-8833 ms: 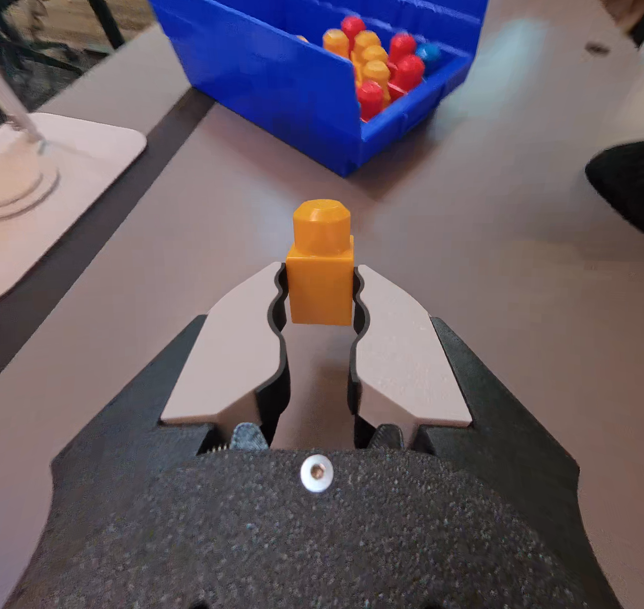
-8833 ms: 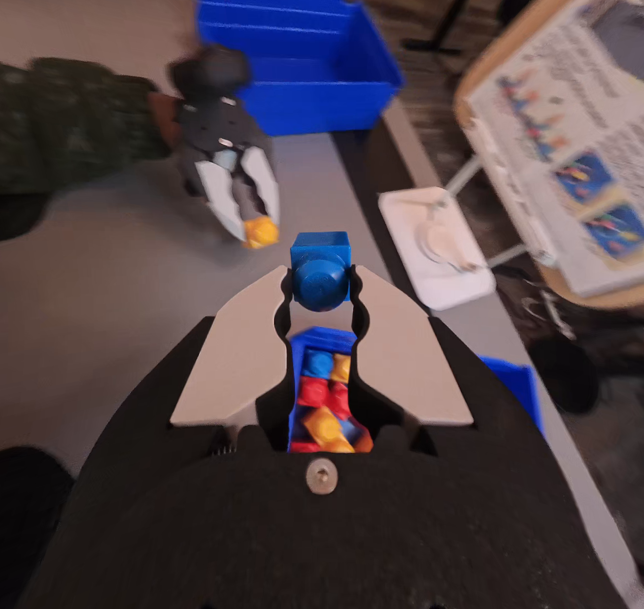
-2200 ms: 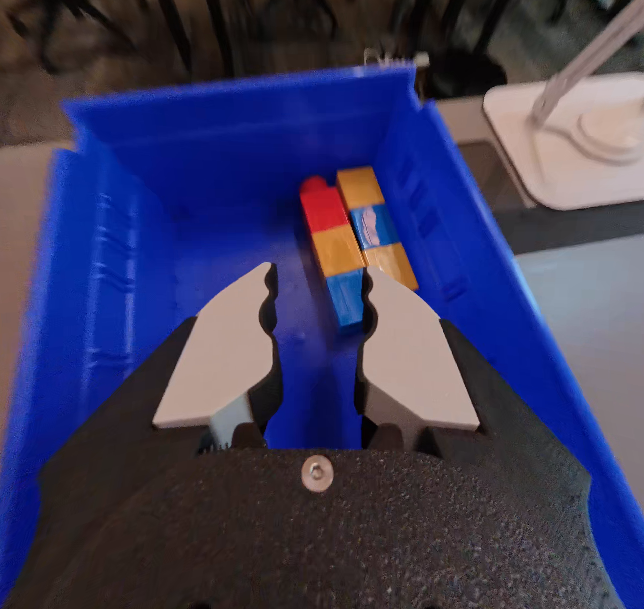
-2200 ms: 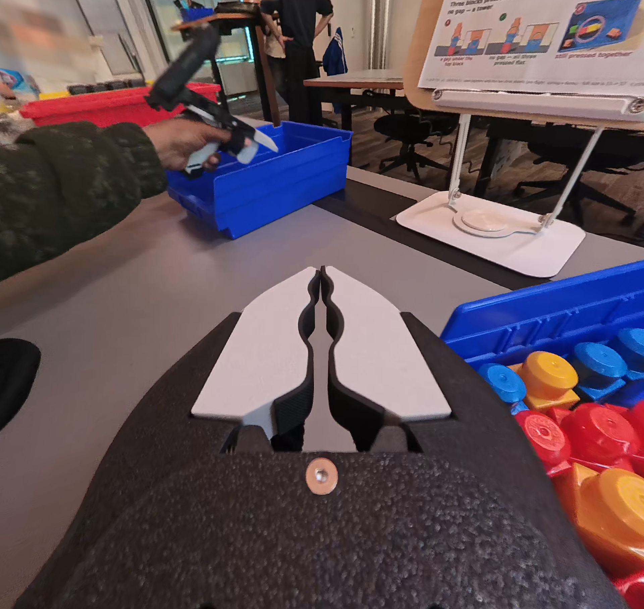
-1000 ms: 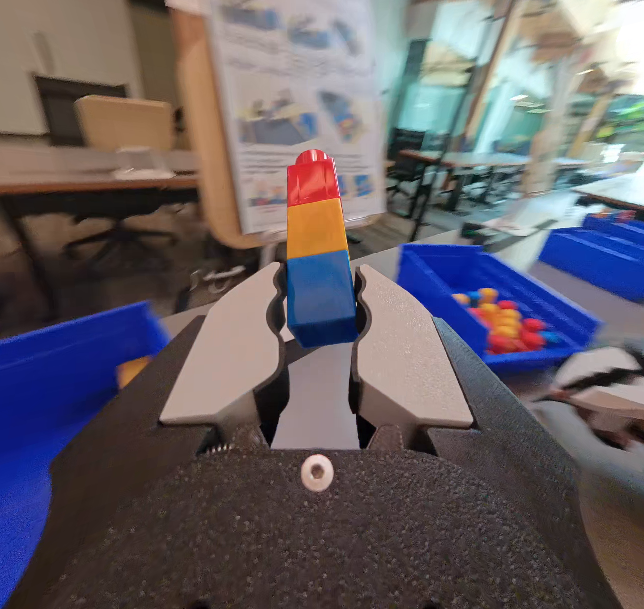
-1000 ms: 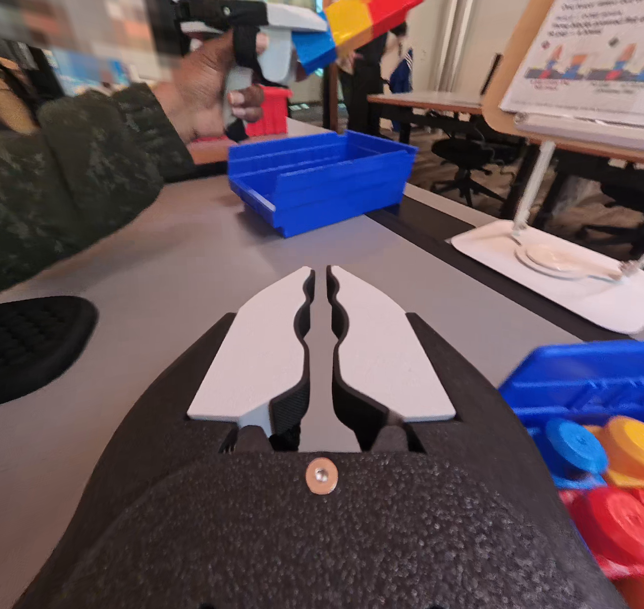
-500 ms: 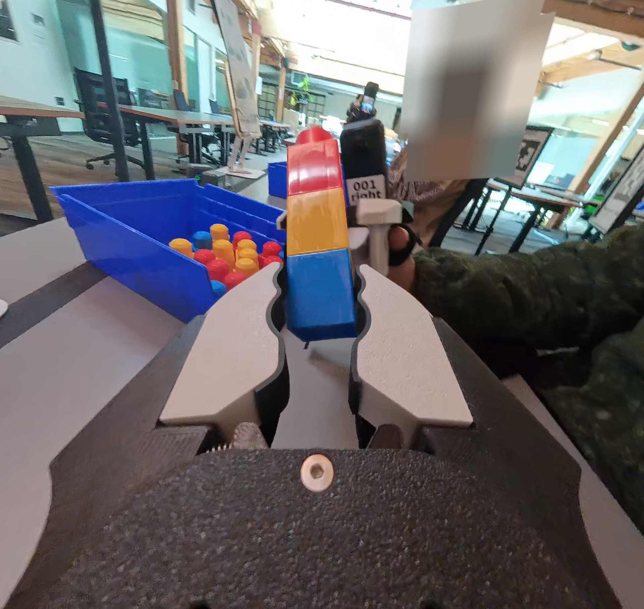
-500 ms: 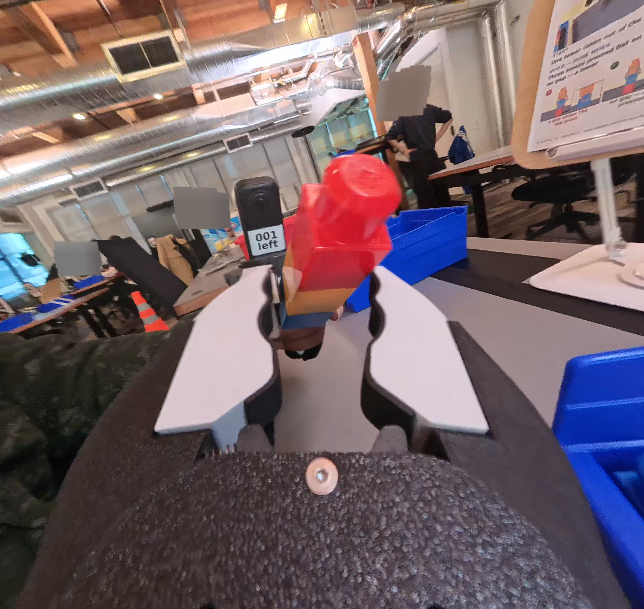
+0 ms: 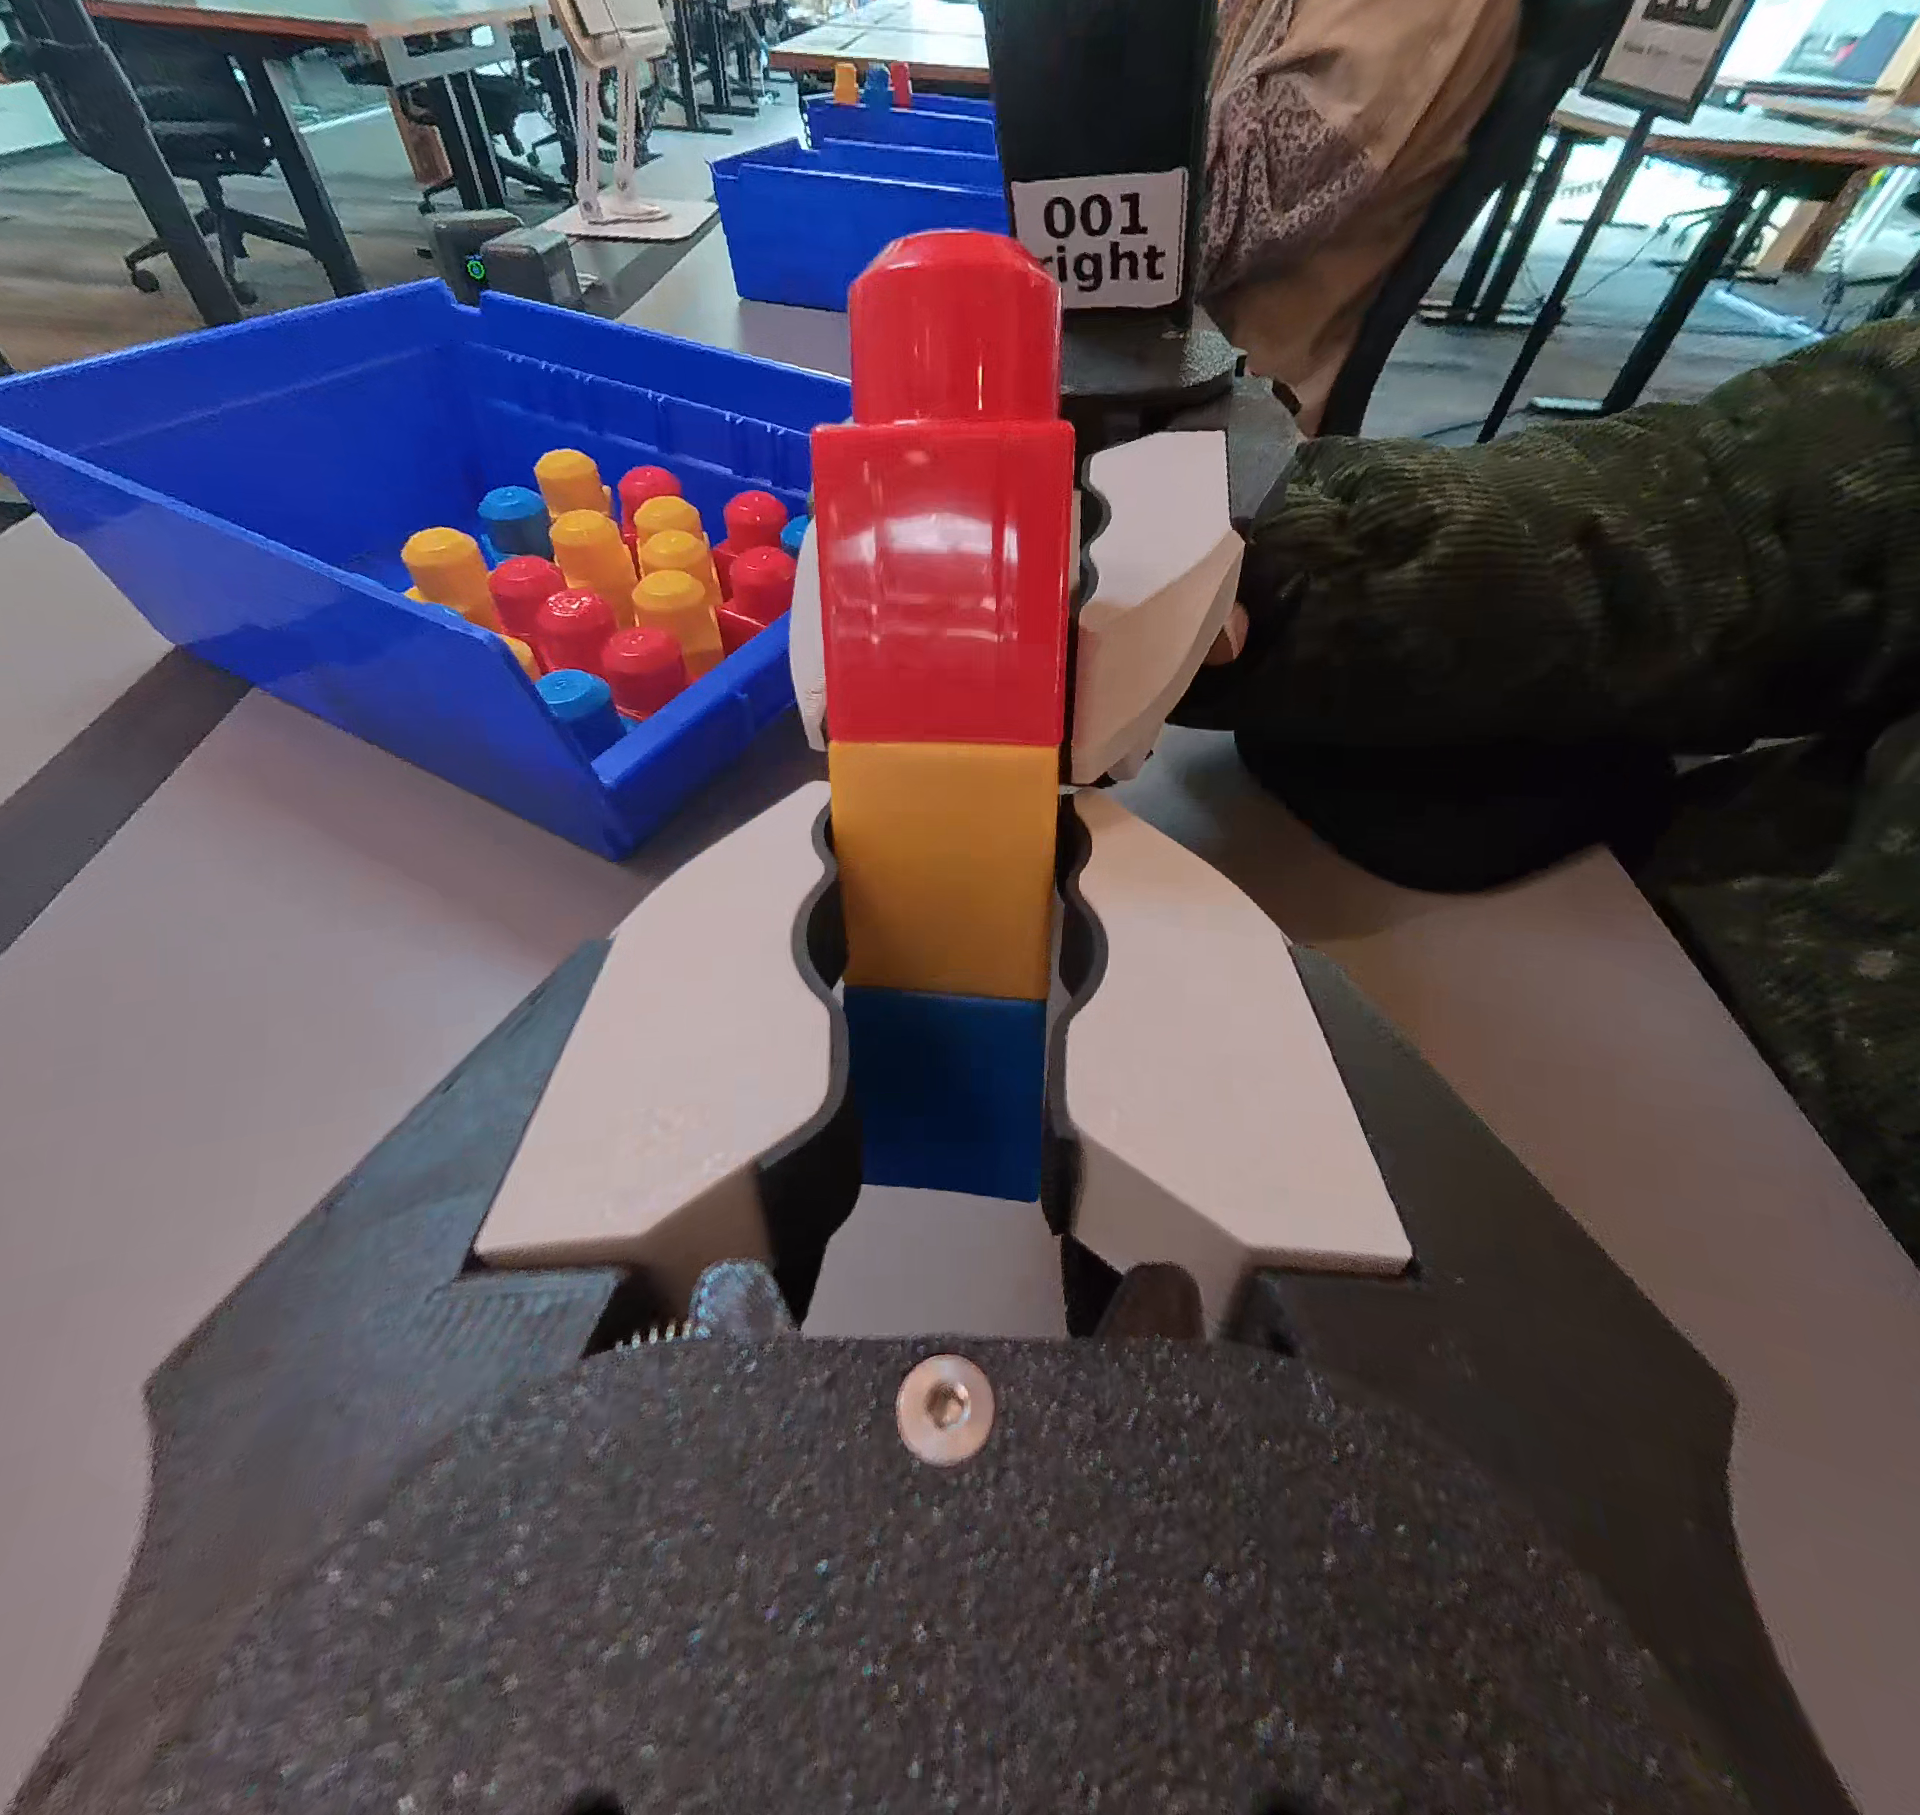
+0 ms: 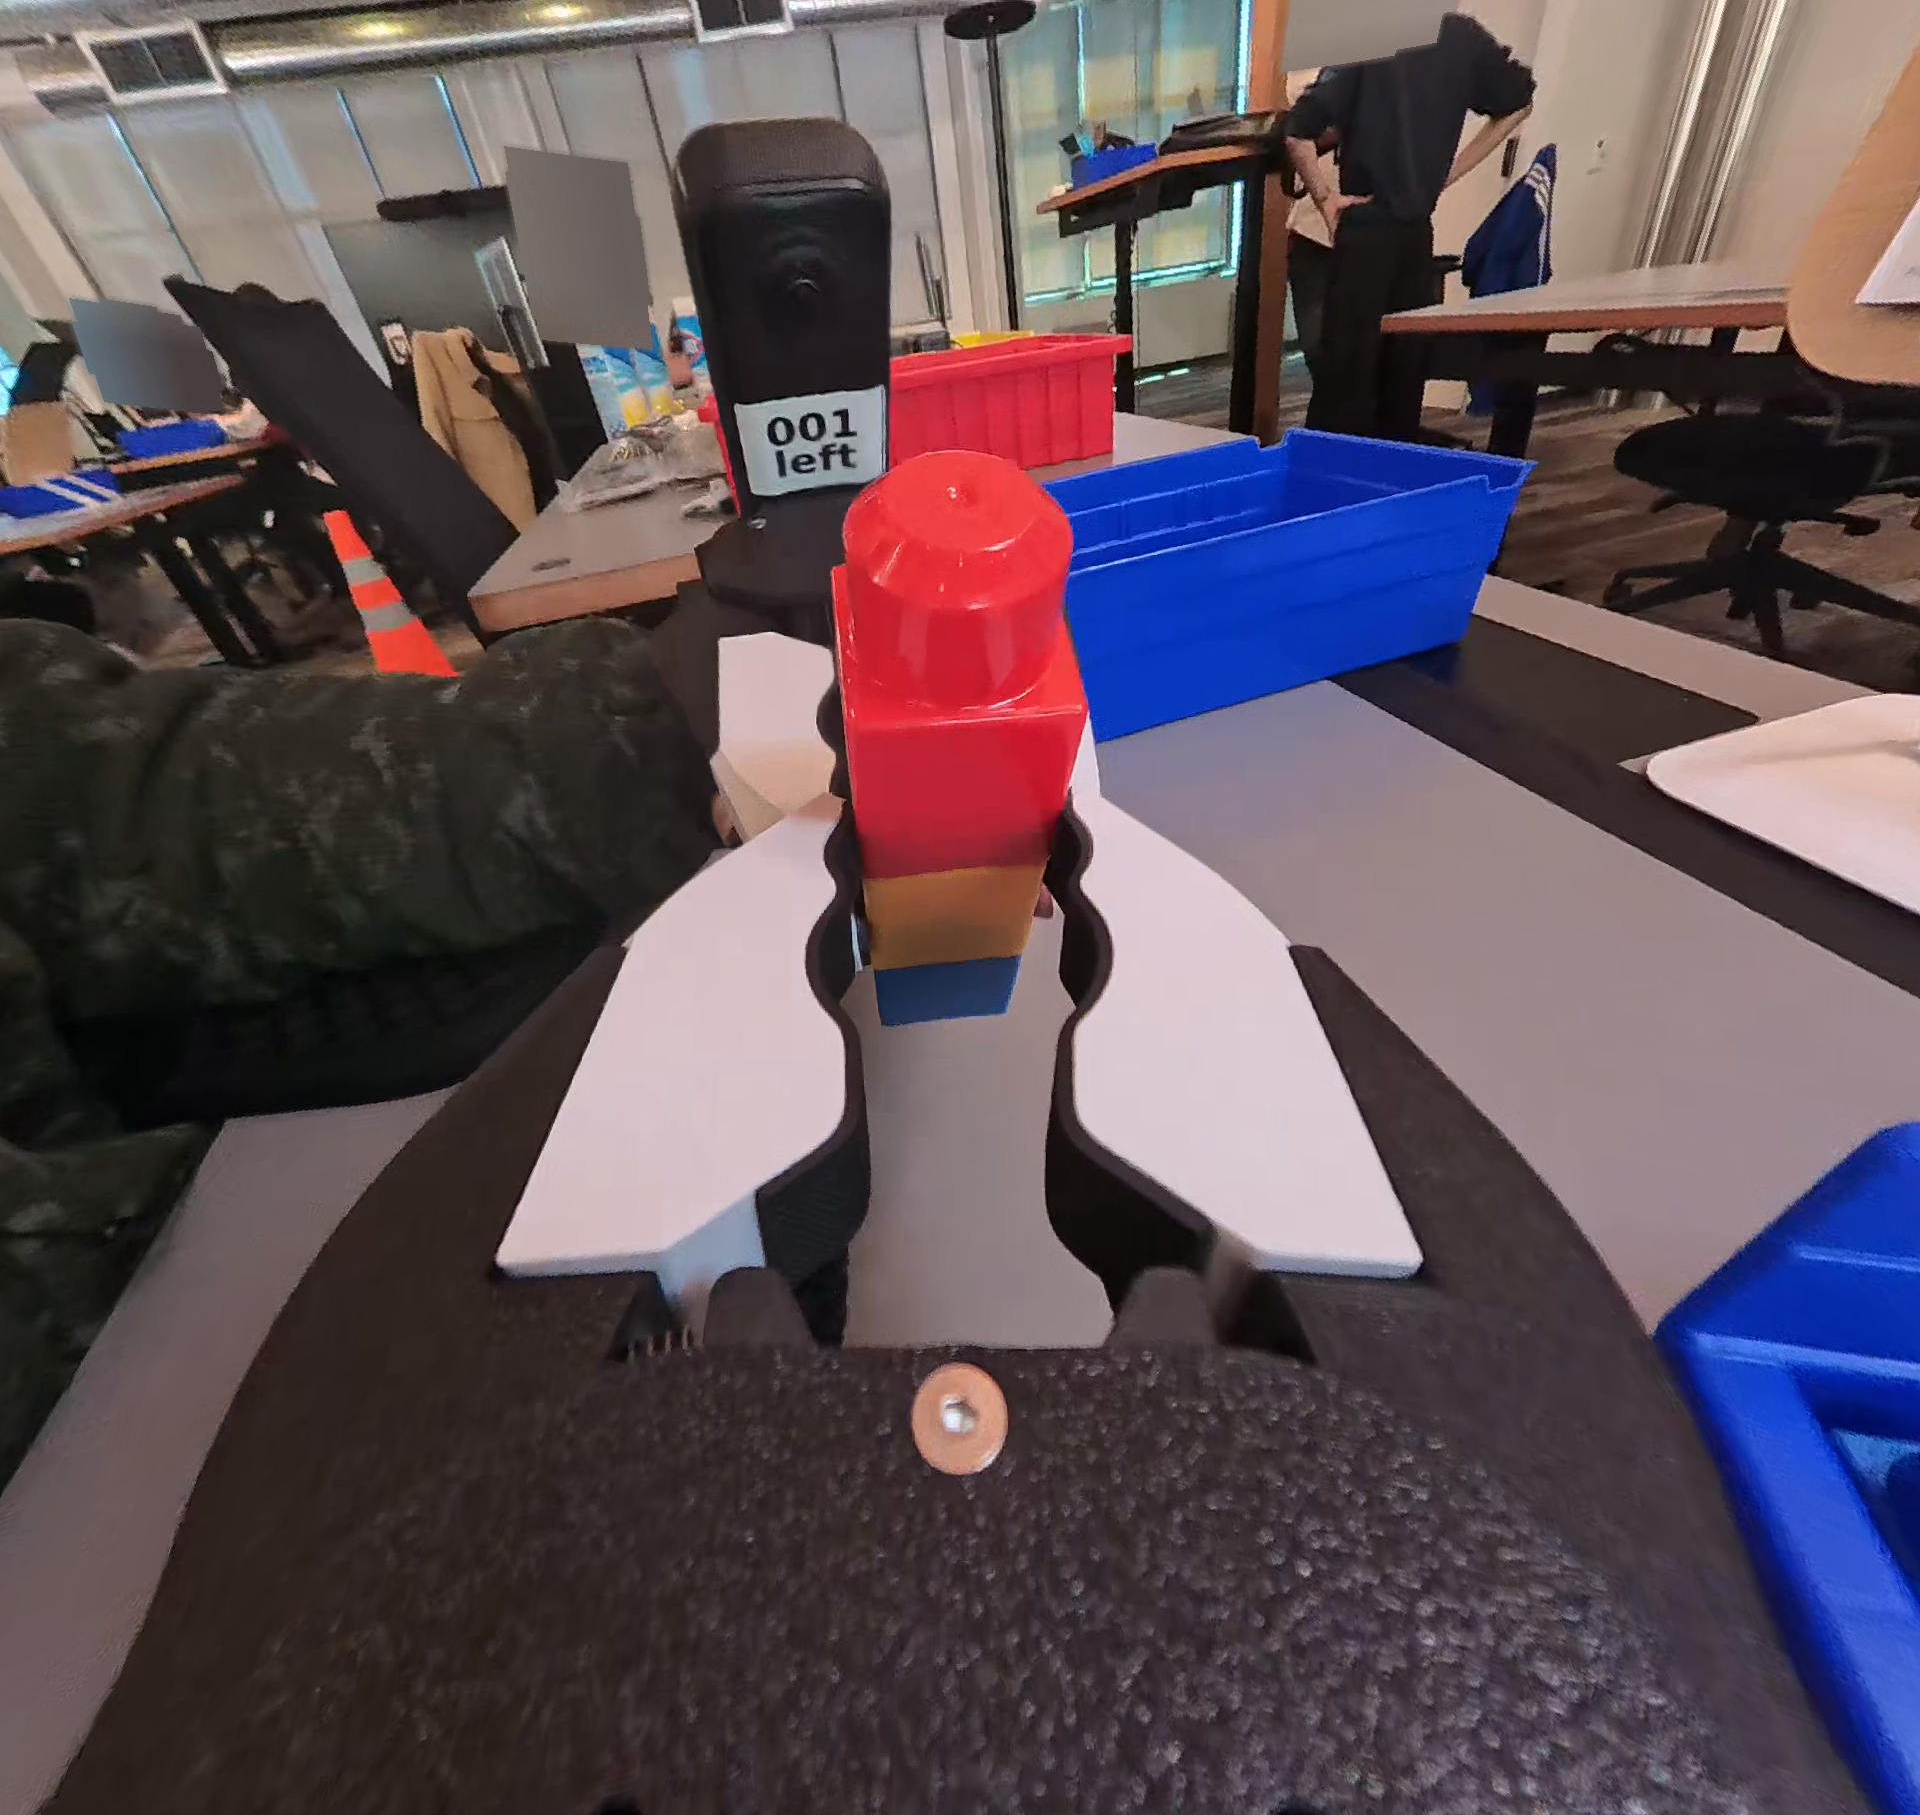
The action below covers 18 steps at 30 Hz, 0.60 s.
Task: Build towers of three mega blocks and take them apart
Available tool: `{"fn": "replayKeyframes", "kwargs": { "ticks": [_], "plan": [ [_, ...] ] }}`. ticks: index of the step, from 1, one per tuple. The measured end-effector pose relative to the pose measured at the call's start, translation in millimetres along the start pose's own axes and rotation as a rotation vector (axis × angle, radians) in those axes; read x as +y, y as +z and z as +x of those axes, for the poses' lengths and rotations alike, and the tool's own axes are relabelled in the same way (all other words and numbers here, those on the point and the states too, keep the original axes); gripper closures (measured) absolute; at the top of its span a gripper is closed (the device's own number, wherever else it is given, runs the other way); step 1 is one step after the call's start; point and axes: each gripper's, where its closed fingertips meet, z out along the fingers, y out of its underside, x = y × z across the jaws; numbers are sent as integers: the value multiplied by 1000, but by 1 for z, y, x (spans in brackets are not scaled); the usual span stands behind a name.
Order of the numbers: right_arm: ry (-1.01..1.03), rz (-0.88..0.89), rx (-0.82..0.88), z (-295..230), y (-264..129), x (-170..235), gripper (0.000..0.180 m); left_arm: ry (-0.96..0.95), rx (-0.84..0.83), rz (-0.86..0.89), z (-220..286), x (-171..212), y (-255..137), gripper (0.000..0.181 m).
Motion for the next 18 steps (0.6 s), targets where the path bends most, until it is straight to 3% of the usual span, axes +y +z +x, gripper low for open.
{"fn": "replayKeyframes", "kwargs": {
  "ticks": [6, 9, 12, 18],
  "plan": [
    [-17, -46, 3, 4, -7, -2, 136, 86, -55, -251, -9, 38, -9, 143],
    [-97, -197, 15, 8, -15, 17, 138, 120, -64, -388, -11, 62, -13, 143],
    [-124, -341, -25, 4, -17, 44, 143, 126, -31, -448, -6, 70, -12, 143],
    [-166, -385, -44, -1, -12, 54, 145, 128, -8, -548, -2, 86, -14, 144]
  ]
}}
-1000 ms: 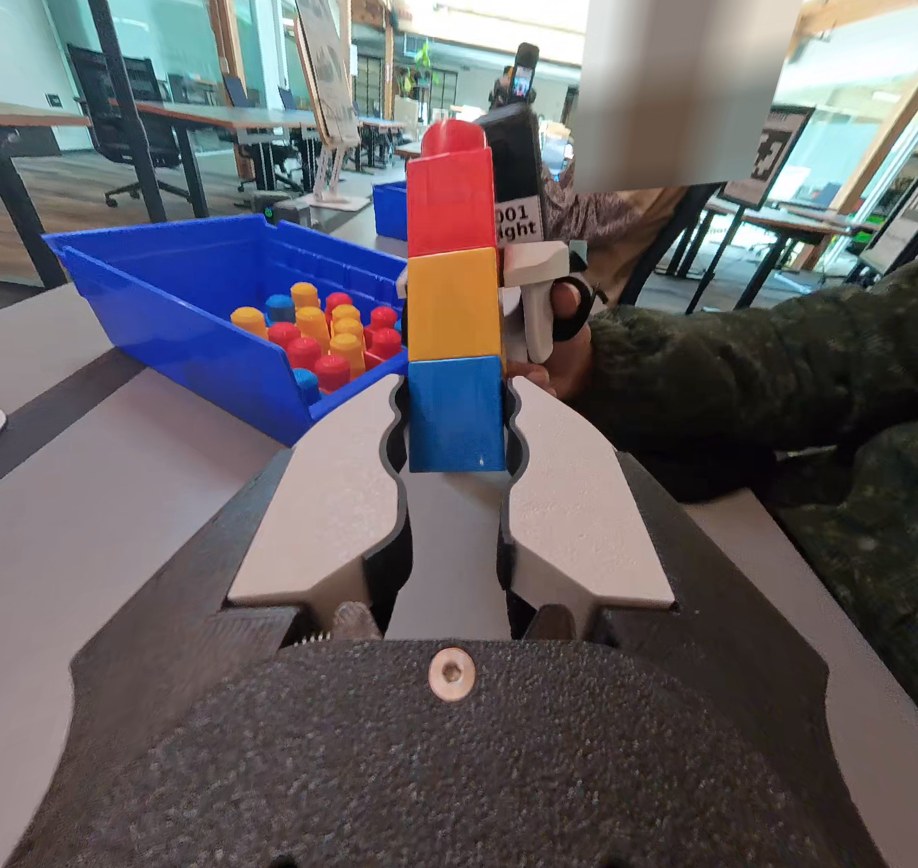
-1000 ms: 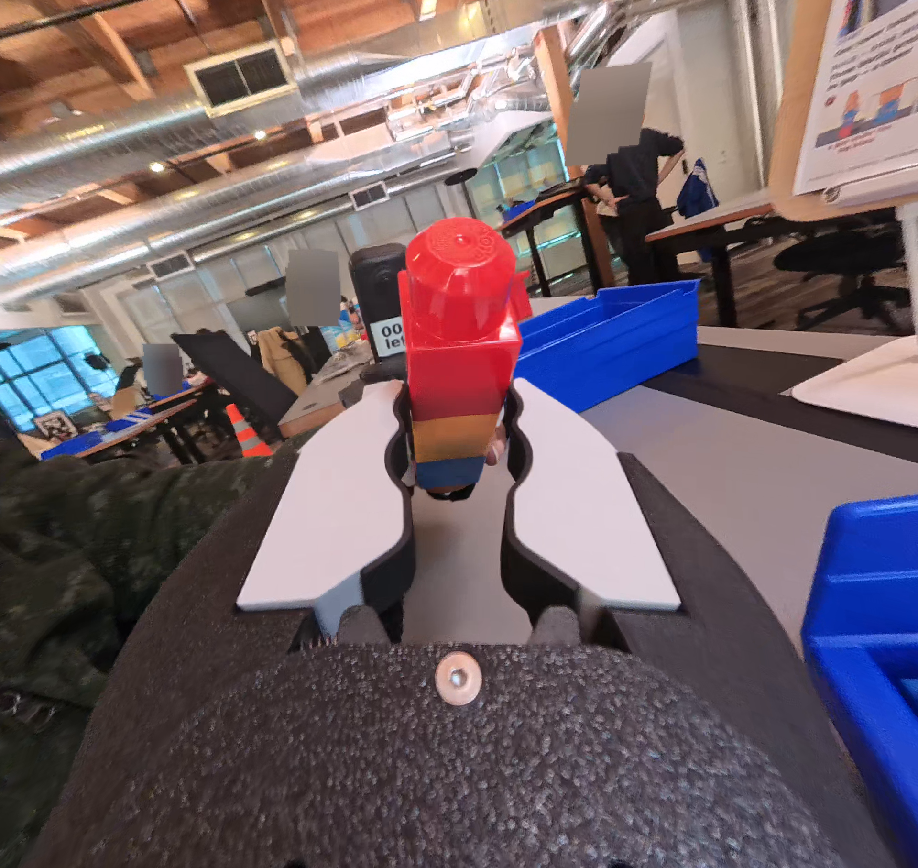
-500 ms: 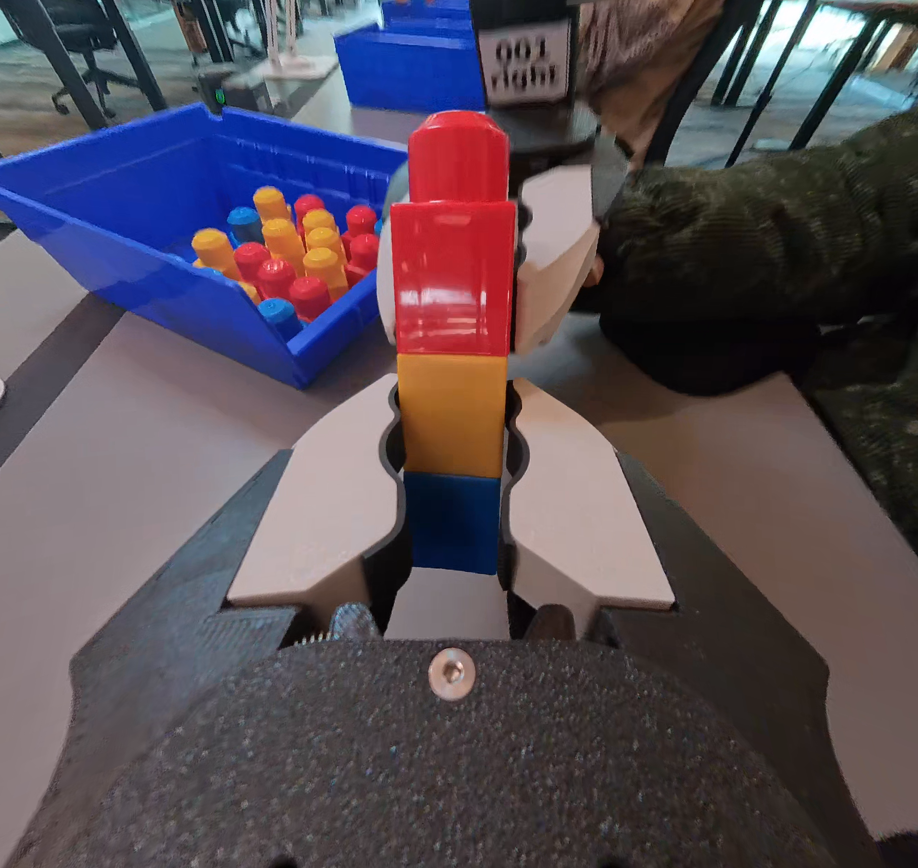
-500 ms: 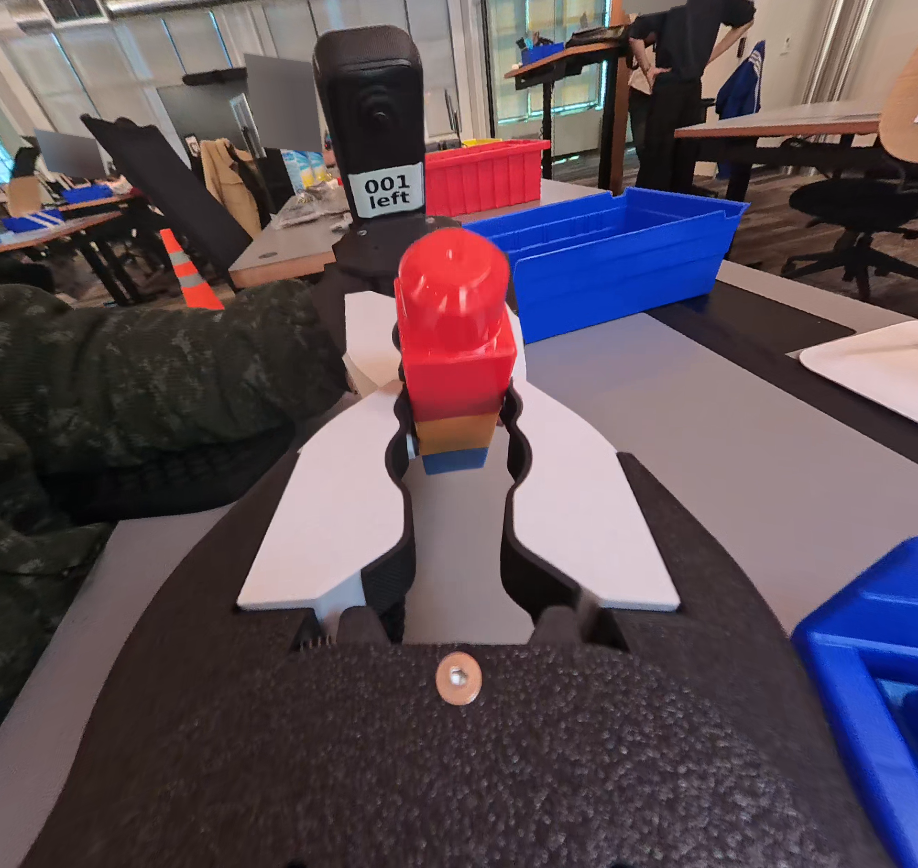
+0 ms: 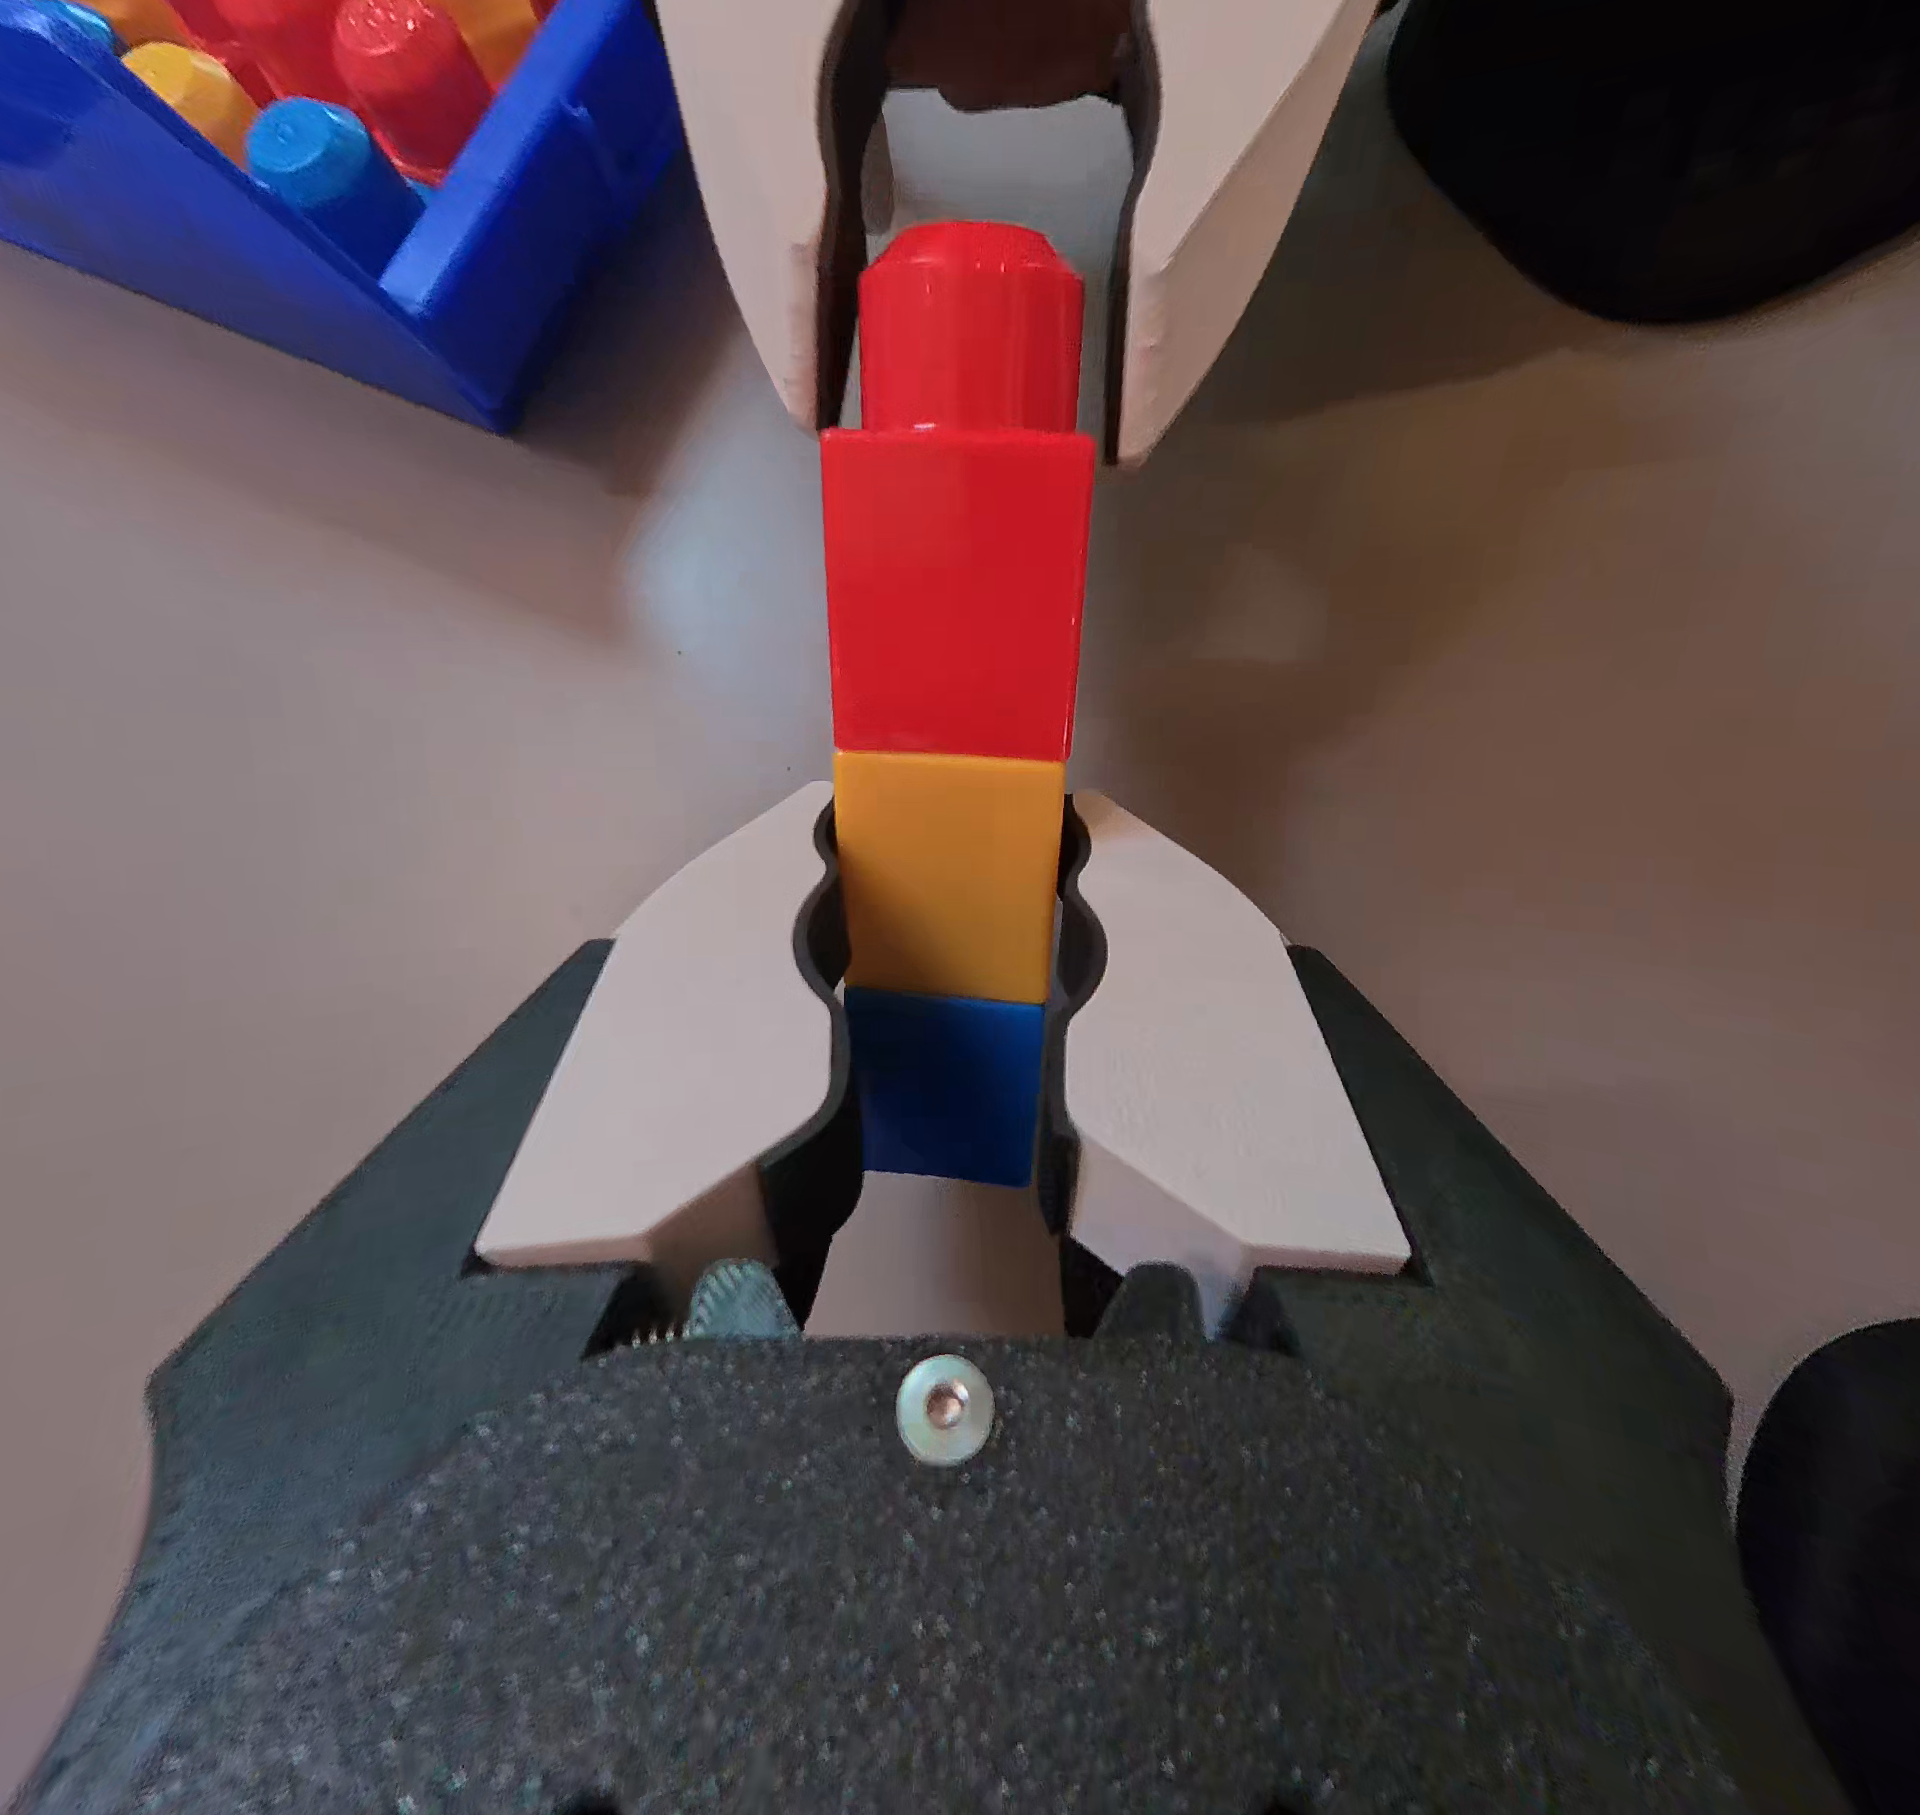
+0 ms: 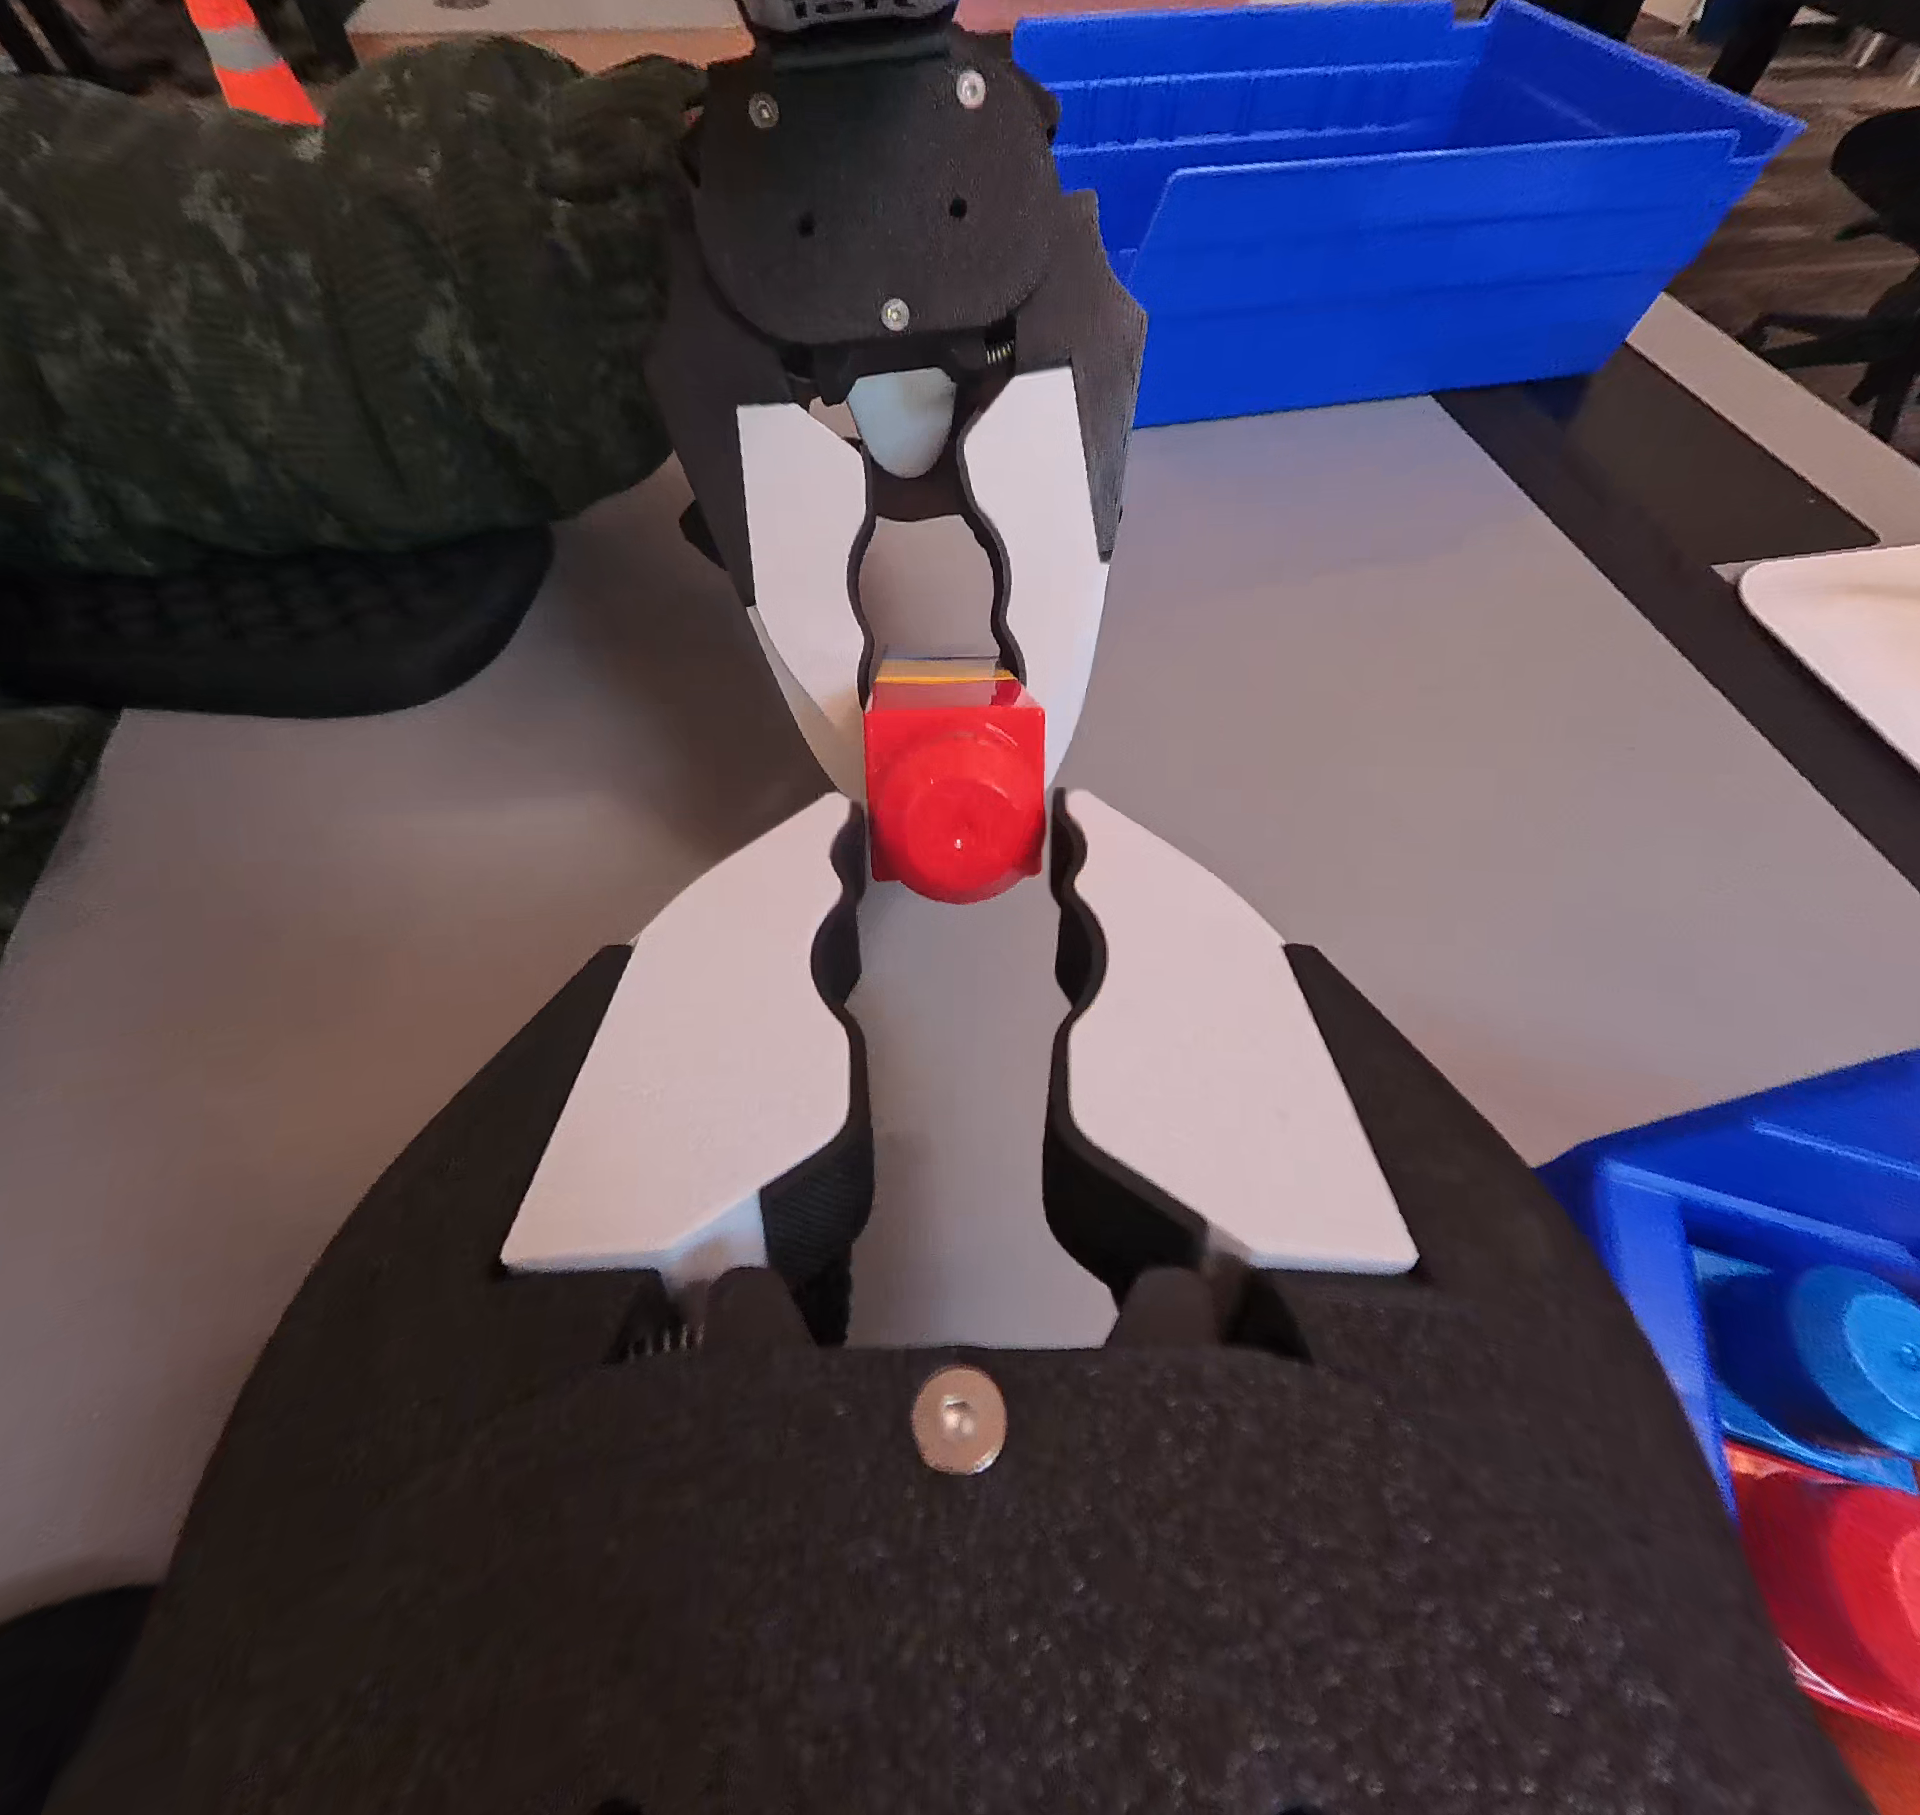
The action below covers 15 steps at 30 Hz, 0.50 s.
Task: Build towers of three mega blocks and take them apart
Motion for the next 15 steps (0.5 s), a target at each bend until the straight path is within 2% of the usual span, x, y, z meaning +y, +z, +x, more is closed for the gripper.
{"fn": "replayKeyframes", "kwargs": {
  "ticks": [2, 4, 6, 10, 11, 13, 15],
  "plan": [
    [7, 9, -2, 0, -1, -1, 142, -1, 0, -7, 0, 2, 1, 144],
    [5, -1, -4, 0, -1, 0, 150, -2, 9, 1, 1, 1, 1, 144],
    [-4, -5, 4, 0, -2, -2, 150, -1, 11, 17, 1, -1, -1, 143],
    [-13, 12, 34, 6, -19, -20, 150, -48, 11, 183, -6, -23, -19, 144],
    [-12, 58, 71, 14, -33, -33, 150, -64, -12, 176, -13, -18, -24, 144],
    [8, 215, 203, 41, -82, -70, 150, -103, -22, 281, -20, -21, -40, 144],
    [56, 352, 466, 87, -145, -96, 150, -148, -72, 422, -35, -30, -61, 144]
  ]
}}
